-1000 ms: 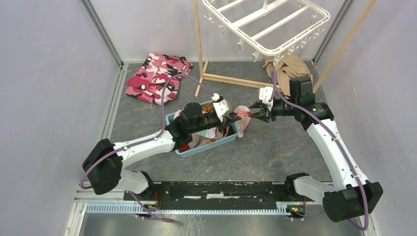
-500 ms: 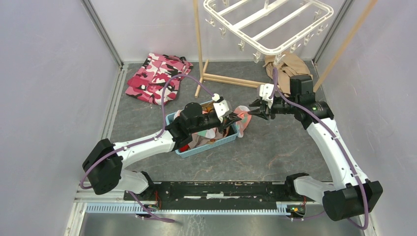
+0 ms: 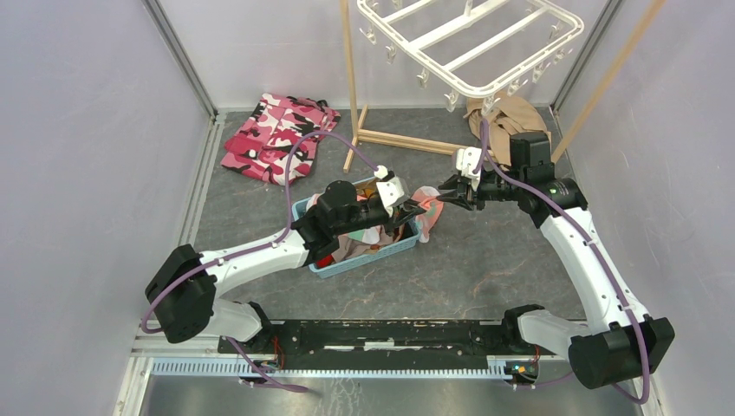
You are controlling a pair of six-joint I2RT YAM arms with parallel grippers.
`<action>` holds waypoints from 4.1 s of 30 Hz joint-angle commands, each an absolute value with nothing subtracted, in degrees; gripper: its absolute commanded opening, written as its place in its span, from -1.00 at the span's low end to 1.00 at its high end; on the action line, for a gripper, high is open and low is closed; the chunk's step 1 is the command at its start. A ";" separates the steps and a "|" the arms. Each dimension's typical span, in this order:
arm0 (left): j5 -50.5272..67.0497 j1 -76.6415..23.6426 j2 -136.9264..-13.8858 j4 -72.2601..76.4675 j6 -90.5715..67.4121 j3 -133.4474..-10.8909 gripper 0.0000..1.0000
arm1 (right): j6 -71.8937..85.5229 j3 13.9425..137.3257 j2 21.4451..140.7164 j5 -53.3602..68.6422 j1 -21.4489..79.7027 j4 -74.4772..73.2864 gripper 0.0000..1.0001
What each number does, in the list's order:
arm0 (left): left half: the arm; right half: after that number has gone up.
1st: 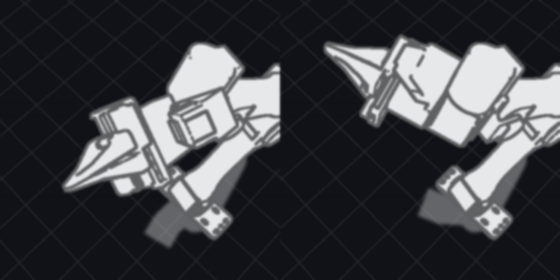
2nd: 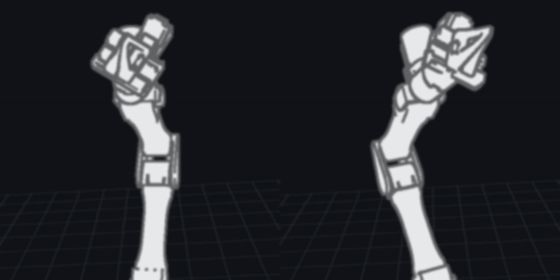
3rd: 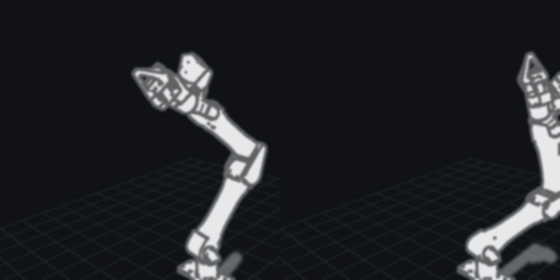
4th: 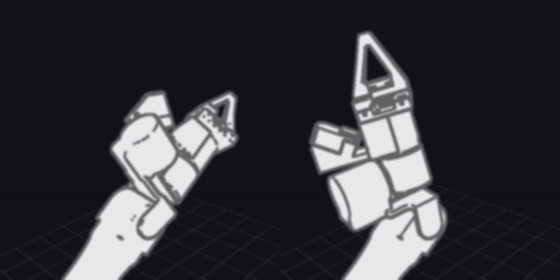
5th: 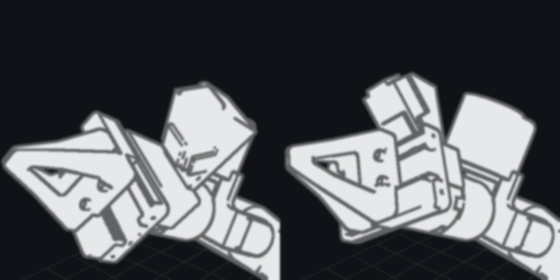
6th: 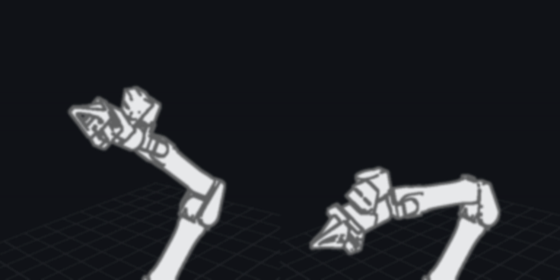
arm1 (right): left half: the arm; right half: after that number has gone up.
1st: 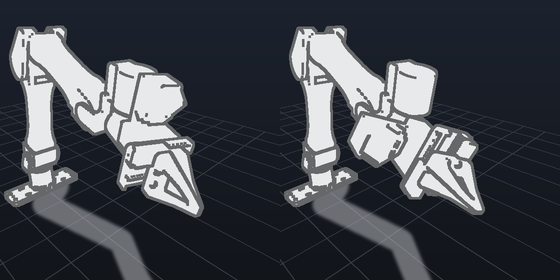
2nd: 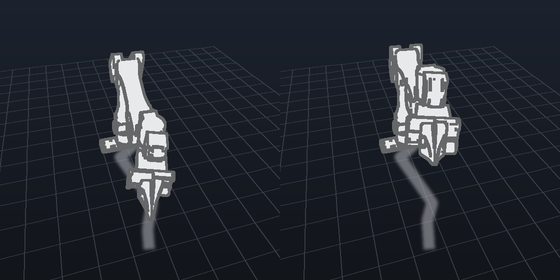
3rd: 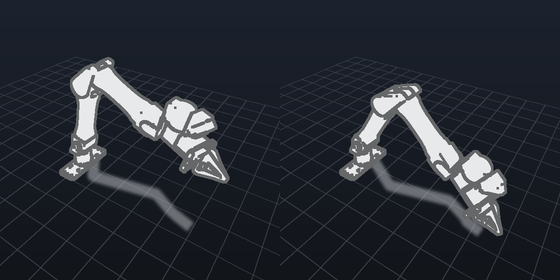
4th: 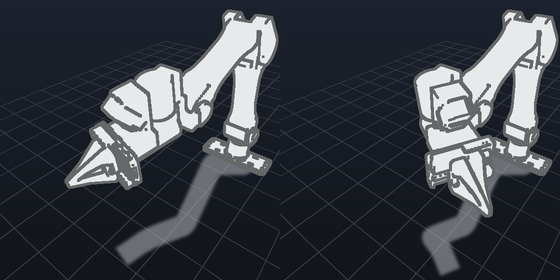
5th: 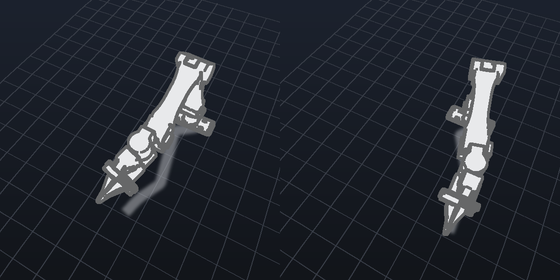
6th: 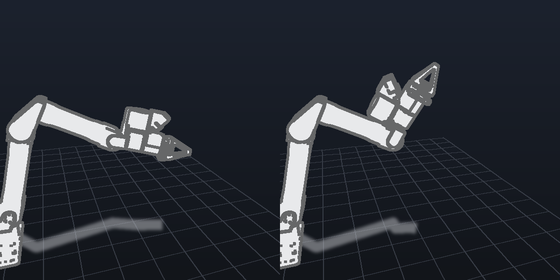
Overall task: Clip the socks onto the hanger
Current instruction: Open the clamp at the hanger.
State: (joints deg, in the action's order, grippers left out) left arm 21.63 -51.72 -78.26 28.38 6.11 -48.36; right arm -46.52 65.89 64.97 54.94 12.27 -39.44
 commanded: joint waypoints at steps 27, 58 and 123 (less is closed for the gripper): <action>25.62 -51.50 -78.77 30.04 6.17 -50.64 -0.95 | -50.08 66.96 64.45 50.63 14.10 -39.81 -0.28; 20.82 -50.98 -77.17 29.05 7.58 -48.63 -0.04 | -52.33 71.54 64.96 46.54 17.47 -41.05 -1.00; 11.16 -52.11 -76.73 27.96 16.28 -53.99 -0.96 | -25.88 65.83 61.83 36.86 13.14 -27.26 0.41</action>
